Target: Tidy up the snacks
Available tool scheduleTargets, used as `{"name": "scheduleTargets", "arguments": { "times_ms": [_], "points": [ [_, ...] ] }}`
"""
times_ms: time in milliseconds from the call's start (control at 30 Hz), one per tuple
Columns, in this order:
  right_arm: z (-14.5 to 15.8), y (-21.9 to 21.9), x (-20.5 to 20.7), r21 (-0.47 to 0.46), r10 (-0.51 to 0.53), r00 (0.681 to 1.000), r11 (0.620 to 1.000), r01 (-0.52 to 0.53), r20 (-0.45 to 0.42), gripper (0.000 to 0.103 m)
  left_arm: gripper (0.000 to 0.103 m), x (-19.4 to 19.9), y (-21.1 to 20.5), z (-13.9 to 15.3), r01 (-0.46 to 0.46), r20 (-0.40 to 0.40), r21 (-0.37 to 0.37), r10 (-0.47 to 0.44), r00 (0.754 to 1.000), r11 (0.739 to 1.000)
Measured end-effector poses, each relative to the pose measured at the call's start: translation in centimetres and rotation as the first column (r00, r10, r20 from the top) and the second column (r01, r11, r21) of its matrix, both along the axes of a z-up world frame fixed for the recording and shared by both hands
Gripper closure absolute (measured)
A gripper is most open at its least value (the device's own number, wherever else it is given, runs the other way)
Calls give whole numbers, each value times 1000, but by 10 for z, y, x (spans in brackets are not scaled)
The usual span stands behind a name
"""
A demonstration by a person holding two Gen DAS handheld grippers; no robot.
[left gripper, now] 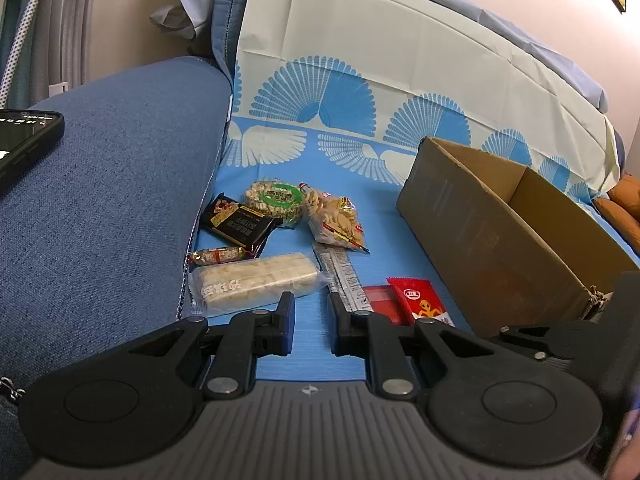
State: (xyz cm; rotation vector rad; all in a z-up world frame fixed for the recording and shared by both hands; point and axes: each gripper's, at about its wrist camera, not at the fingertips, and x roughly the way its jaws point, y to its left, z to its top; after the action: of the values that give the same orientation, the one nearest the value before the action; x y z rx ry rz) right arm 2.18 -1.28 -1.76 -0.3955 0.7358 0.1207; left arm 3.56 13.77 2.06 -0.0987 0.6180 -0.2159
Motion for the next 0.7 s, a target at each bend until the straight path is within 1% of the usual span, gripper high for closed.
{"name": "scheduleTargets", "arguments": {
  "times_ms": [133,233,333,400,433,467,533,600,633,667,700],
  "points": [
    [9,0,-13,25,40,999,999,-41,19,103,85,0,0,0,-1,0,-3,1,1000,1000],
    [19,1,-25,68,81,997,994,-81,-6,103,85,0,1,0,-6,-3,-10,6,1000,1000],
    [28,3,-36,100,107,994,989,-105,-15,99,85,1,1,0,-12,-10,-11,12,1000,1000],
    [31,2,-40,100,108,994,989,-108,8,77,85,2,0,0,-13,-14,-7,13,1000,1000],
    [31,0,-39,98,94,995,991,-96,24,53,85,2,0,0,-13,-16,-3,12,1000,1000],
    [31,-4,-37,102,73,997,992,-76,32,39,85,3,-1,-1,-11,-19,2,11,1000,1000],
    [26,-11,-28,114,28,999,993,-30,21,36,84,4,-3,-1,-8,-25,12,8,1000,1000],
    [18,-18,-16,130,-6,1000,991,10,-31,33,84,6,-6,-2,-1,-39,25,2,999,1000],
    [13,-22,-10,146,-28,997,989,37,-68,29,80,7,-7,-4,1,-48,29,1,999,1000],
    [9,-25,-7,168,-49,995,984,64,-92,26,73,9,-8,-5,3,-63,36,0,998,999],
    [7,-28,-4,194,-63,992,977,84,-112,26,69,12,-10,-6,5,-79,44,-2,997,999]
  ]
}}
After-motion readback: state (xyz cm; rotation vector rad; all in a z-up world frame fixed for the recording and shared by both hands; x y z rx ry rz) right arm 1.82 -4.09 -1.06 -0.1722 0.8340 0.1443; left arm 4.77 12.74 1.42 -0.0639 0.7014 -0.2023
